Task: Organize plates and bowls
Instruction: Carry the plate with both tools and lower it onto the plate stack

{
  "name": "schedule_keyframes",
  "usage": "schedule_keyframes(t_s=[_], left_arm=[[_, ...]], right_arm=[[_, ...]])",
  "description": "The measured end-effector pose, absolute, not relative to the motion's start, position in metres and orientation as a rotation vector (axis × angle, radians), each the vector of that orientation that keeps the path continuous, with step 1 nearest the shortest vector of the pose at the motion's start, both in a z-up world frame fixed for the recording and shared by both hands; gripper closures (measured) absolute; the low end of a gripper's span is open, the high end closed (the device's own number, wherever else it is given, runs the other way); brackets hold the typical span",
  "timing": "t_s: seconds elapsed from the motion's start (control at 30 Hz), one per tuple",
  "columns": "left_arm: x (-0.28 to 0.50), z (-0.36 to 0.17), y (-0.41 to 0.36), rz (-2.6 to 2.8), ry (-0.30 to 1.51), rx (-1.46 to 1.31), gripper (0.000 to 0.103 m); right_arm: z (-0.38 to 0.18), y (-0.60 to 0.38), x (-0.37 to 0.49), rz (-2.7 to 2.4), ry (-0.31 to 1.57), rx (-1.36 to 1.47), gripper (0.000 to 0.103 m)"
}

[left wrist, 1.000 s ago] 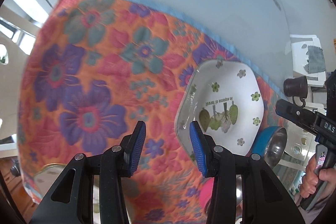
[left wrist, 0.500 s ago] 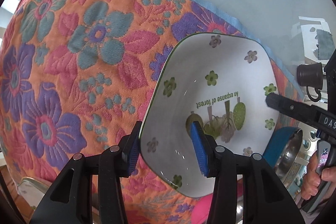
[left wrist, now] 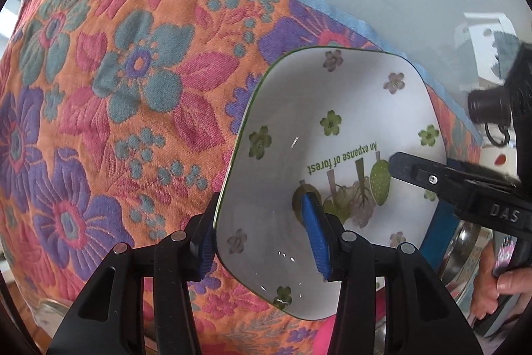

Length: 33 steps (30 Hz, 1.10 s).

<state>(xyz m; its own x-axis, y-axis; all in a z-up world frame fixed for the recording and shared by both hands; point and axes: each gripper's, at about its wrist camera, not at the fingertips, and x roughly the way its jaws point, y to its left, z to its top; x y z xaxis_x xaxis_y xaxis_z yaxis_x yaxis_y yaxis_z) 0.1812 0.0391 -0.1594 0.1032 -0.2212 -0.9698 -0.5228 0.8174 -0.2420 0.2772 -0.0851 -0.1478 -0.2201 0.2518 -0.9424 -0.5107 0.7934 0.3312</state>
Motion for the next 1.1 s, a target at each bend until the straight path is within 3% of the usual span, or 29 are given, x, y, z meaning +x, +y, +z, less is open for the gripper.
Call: schedule_keyframes(t_s=[0.5,1.1], left_arm=[[0.162,-0.128,0.055,0.226,1.419,-0.552,0.059],[0.072,-0.065,0.092,0.332,1.298,-0.665,0.059]], right_arm=[[-0.133,-0.074,0.247,0.803,1.636,-0.200,0.040],[-0.056,-0.036,0.165,0.936,1.530,-0.251,0.040]])
